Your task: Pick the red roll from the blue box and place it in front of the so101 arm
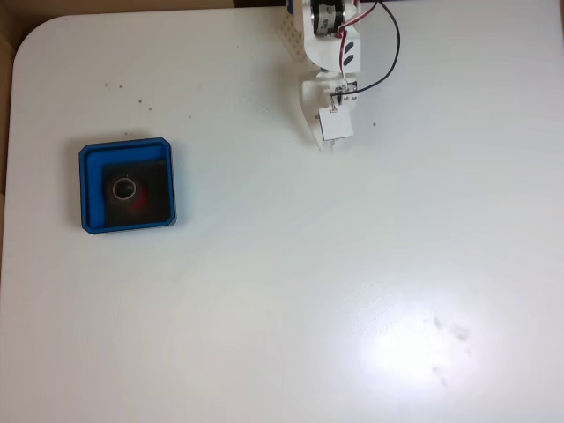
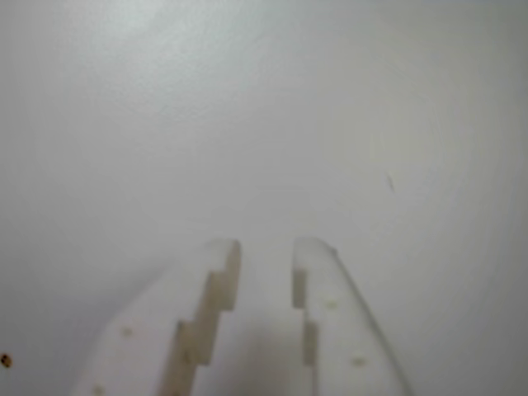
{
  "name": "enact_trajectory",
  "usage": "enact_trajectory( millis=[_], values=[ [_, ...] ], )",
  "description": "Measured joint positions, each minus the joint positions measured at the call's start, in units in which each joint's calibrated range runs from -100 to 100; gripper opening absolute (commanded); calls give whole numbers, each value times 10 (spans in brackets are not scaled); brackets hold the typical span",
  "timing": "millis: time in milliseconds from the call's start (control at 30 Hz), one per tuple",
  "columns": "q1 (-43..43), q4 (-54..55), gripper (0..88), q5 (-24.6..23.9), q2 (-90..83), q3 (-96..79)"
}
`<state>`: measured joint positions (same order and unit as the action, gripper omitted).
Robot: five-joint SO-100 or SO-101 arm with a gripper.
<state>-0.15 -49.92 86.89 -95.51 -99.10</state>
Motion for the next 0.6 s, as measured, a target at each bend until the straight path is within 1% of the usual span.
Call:
enact_trajectory(
  millis=[467, 600],
  values=[
    [0, 0, 7, -2, 0, 0],
    [-12, 0, 7, -1, 0, 0]
  ],
)
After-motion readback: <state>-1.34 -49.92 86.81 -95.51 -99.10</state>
